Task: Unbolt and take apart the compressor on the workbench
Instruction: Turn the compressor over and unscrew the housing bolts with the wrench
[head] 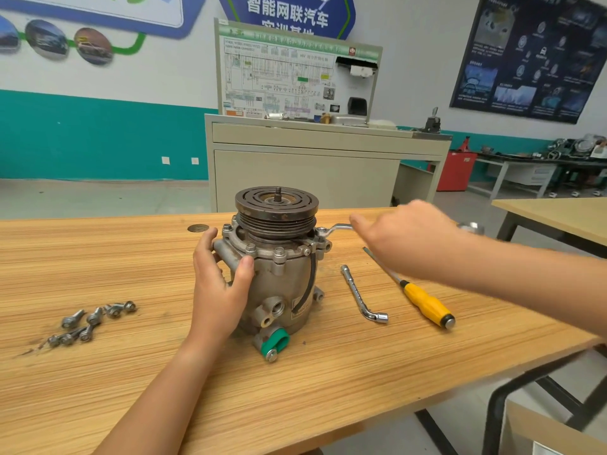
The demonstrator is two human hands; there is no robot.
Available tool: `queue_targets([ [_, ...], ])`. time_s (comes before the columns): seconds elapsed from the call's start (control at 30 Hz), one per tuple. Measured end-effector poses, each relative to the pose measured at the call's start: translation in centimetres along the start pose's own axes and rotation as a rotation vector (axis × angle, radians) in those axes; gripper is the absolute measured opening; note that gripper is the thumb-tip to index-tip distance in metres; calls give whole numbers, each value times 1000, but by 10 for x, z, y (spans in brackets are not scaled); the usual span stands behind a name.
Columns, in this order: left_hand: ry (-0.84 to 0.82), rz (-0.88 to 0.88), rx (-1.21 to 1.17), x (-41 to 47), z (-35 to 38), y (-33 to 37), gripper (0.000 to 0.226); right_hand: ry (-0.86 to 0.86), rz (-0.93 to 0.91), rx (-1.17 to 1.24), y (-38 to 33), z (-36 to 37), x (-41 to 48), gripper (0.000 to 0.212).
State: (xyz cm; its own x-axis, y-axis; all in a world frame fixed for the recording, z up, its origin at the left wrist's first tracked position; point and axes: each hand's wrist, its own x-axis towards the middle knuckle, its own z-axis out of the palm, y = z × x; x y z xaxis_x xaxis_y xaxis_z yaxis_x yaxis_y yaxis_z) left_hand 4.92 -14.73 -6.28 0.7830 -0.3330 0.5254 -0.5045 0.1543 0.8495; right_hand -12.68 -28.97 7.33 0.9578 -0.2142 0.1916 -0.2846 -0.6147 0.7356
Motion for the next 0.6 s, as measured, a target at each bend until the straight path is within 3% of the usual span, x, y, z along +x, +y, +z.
queue_targets([
  [0.13, 7, 2, -3, -1, 0, 0, 78, 25, 8, 52, 17, 27, 38, 21],
  [0.37, 13, 1, -26, -3, -2, 3, 77, 231, 0, 315, -6, 45, 93, 28],
  [0.53, -5, 13, -43, -3, -1, 7, 75, 260, 298, 417, 12, 33, 42, 23],
  [0.6, -4, 8, -44, -3, -1, 7, 74, 251, 318, 376, 7, 24, 19, 18],
])
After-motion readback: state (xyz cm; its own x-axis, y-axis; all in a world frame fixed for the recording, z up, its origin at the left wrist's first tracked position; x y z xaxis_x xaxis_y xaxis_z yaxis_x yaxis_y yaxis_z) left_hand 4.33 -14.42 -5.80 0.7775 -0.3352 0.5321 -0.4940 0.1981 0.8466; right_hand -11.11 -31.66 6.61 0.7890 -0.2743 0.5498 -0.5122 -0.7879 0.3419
